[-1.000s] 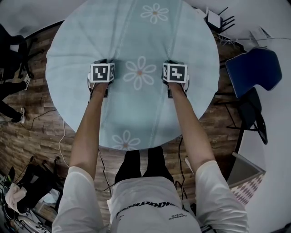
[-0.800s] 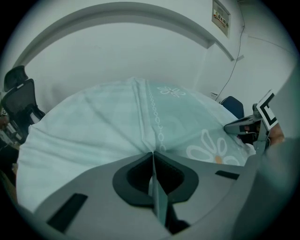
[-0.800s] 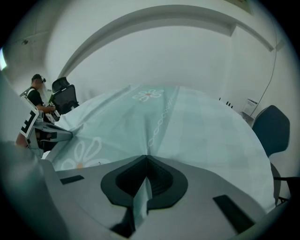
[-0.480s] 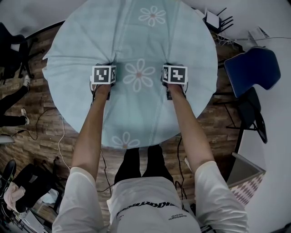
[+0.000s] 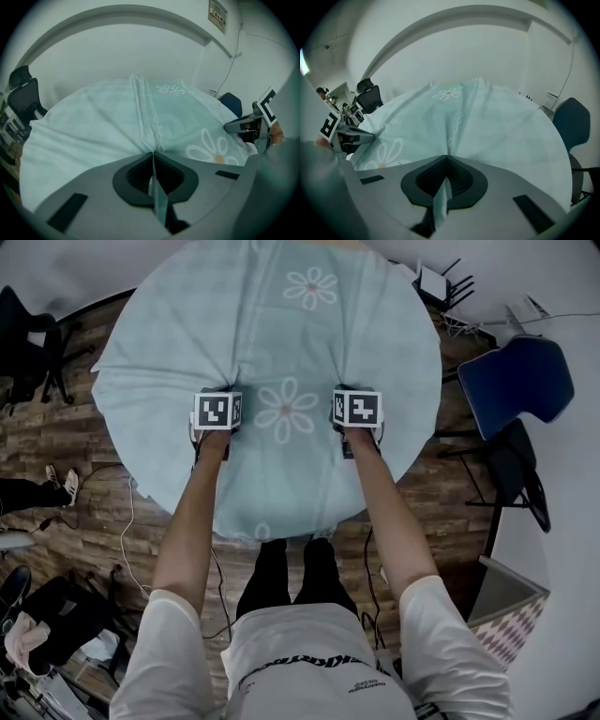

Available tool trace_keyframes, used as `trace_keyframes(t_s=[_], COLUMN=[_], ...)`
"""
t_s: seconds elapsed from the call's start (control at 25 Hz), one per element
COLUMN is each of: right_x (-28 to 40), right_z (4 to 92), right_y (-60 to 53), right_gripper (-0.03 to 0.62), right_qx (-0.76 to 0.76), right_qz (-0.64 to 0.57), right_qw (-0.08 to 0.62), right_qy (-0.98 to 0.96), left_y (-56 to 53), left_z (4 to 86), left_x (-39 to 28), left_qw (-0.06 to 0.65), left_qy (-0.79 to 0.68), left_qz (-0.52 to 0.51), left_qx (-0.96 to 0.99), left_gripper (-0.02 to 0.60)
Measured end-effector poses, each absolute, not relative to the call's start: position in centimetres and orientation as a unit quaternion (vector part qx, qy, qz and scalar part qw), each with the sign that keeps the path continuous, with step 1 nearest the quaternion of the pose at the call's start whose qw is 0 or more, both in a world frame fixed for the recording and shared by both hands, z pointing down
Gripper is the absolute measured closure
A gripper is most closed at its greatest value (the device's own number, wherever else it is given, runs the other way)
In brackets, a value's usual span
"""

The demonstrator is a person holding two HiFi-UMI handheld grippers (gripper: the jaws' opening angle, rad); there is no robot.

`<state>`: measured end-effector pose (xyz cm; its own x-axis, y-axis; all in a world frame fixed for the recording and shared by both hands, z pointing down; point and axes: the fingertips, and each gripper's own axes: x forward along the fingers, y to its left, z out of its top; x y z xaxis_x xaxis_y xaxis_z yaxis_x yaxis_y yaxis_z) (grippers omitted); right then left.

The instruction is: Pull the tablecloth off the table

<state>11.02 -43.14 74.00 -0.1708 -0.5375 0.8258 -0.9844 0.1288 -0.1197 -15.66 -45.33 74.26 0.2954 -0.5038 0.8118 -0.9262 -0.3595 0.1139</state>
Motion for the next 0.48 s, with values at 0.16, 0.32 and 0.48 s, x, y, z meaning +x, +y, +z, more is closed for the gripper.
trace_keyframes(t_s=[0.16,0.32,0.48], right_x=[11.1,11.2,11.2], right_z=[74.0,73.9,74.0], right_y=[-40.9,-38.7,-36.0], right_gripper=[0.559,0.559,0.559], right_qx=[0.550,0.545,0.542], right_qz=[0.352,0.347,0.354], right_qw=[0.321,0.322,0.312], right_qy=[-0.686,-0.692,-0.695], left_y=[-43.0,-40.5,-37.8], left_z=[74.2,74.0,74.1], left_x=[-15.6,-15.4,-15.4], left_qw=[0.304,0.298,0.300], left_qy=[-0.479,-0.479,-0.484], left_qz=[0.346,0.344,0.335], left_qx=[0.747,0.751,0.751], left_gripper=[0.566,0.566,0.566])
